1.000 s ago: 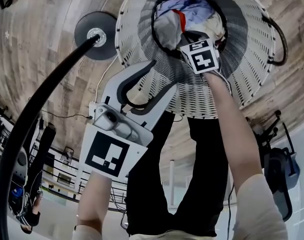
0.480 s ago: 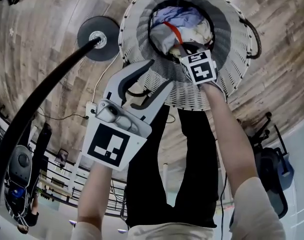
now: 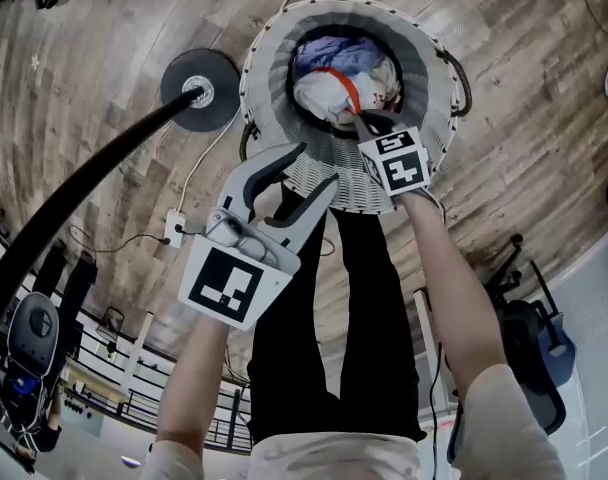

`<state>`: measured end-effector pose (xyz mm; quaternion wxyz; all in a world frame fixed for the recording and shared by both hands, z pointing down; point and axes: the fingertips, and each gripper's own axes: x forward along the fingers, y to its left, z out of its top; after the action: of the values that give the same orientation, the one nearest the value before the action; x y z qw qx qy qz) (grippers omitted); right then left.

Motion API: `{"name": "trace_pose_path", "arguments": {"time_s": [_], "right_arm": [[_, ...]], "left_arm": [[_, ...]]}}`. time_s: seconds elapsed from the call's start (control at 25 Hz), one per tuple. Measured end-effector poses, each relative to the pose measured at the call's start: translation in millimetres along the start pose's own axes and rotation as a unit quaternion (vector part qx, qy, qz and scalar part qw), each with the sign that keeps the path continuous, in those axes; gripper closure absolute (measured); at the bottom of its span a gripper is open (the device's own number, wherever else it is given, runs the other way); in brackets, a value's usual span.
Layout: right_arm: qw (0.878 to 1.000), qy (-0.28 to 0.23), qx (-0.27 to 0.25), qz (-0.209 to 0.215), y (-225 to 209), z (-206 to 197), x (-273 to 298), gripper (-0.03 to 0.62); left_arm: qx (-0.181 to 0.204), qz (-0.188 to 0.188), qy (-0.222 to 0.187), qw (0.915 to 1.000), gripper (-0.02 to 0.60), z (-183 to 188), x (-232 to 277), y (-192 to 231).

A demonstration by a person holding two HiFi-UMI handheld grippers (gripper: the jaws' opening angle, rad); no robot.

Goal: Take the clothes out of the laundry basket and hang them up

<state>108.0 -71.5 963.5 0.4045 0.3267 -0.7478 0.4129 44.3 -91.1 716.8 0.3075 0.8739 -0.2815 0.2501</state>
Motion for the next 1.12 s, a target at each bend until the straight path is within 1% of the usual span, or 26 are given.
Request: {"name": "trace_pose_path", "arguments": {"time_s": [0.32,0.52,0.64,0.88,1.12], "right_arm": [[1.0,-0.018,-0.019,-0.002,7,10,-62,0.577],[0.999,-0.024,-0.023,-0.004,10,13,-96,0.578],[0.999,-0.024,-0.034,-0.006,14,13,-122,0.579],[0.998,-0.043,-0.041,-0.011,25,32,-172,0.579],[0.996,-0.074,-0.056,-0.014,33,53,-216,0.58]], "left_arm": [[-0.009,0.011,-0.006,0.9999,0.387,18,-20,-34],[0.005,0.016,-0.014,0.9998,0.387,39,-33,-52],[0.001,0.02,-0.015,0.9997,0.387,51,-42,-66],[0.026,0.029,-0.031,0.9988,0.387,79,-60,-82],[0.027,0.043,-0.047,0.9976,0.388,98,-80,-97]]}}
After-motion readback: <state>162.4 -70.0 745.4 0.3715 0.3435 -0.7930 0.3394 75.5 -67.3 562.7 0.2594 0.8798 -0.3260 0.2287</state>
